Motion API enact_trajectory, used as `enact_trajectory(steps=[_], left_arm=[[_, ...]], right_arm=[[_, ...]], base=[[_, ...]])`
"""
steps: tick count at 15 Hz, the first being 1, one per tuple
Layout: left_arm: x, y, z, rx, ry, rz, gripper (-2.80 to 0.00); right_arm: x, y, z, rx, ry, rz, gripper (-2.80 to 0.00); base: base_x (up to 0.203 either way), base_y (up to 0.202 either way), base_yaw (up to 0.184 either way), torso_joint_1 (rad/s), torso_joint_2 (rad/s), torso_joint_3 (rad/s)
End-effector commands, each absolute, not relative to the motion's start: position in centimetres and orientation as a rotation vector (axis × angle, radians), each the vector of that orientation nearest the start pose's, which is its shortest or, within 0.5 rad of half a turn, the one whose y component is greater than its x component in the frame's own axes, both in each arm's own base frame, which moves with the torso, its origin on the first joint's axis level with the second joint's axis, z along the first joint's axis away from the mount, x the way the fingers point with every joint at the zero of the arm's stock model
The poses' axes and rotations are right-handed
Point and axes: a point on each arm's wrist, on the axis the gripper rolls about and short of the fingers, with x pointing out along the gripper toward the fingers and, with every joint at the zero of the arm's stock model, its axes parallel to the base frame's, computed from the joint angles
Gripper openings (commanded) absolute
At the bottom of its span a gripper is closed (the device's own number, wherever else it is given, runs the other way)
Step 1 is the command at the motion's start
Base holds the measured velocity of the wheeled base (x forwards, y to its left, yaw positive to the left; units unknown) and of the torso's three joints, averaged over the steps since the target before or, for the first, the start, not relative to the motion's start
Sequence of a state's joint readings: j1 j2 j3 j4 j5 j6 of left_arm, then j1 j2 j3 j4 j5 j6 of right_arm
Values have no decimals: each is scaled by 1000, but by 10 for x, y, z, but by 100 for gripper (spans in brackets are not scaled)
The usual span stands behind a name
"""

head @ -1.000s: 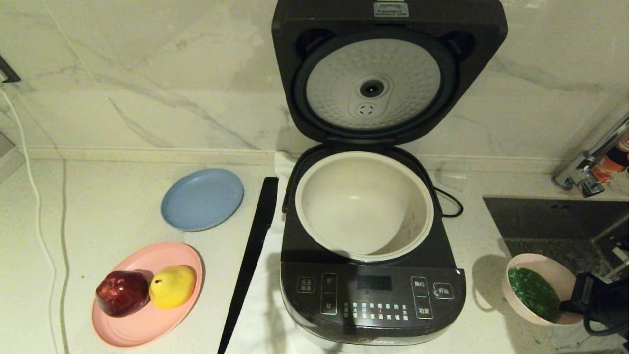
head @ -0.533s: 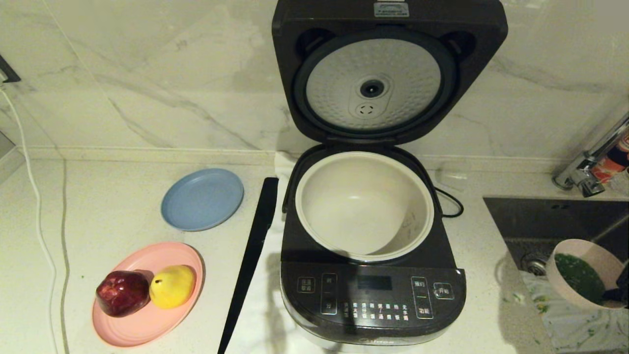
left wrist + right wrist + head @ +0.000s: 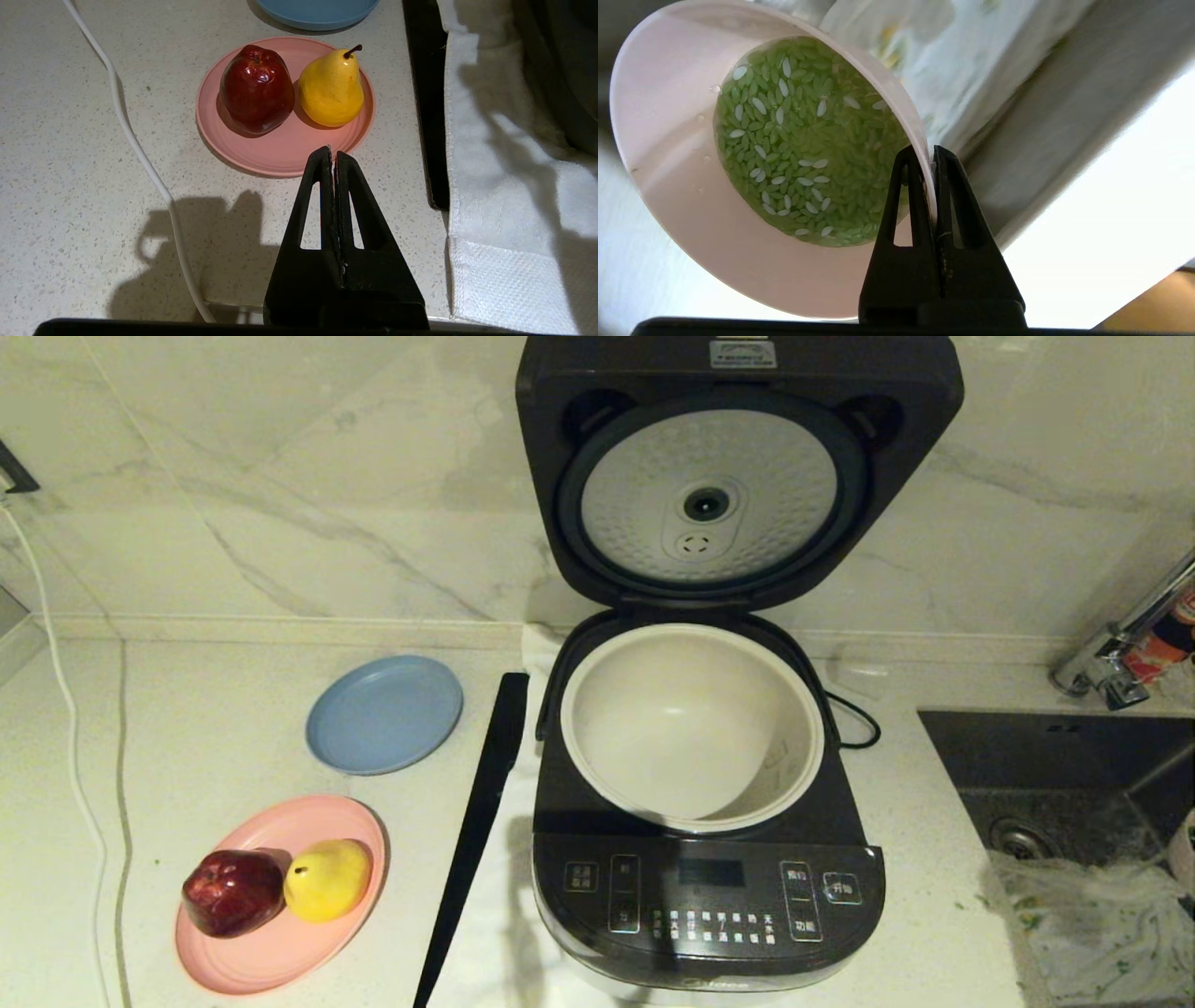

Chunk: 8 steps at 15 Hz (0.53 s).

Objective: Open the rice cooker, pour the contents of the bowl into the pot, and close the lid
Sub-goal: Fill a bowl with water from the tap

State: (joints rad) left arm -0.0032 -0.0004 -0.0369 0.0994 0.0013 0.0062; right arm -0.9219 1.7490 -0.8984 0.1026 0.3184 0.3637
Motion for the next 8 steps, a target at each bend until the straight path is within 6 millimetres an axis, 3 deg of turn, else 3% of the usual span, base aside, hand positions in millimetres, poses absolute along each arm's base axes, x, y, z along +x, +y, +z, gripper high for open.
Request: enact_trajectory(steps=[1, 4, 8], left_arm=[[-26, 0, 75, 6, 61, -2, -280], [-26, 0, 75, 6, 61, -2, -280], [-26, 0, 75, 6, 61, -2, -280]], right_arm=[[171, -261, 112, 965, 687, -771, -280], [164, -294, 106, 1009, 645, -779, -280], [168, -320, 98, 1021, 624, -793, -280]], base=[[0, 0, 0, 0, 0, 0], [0, 0, 0, 0, 0, 0], [0, 0, 0, 0, 0, 0]])
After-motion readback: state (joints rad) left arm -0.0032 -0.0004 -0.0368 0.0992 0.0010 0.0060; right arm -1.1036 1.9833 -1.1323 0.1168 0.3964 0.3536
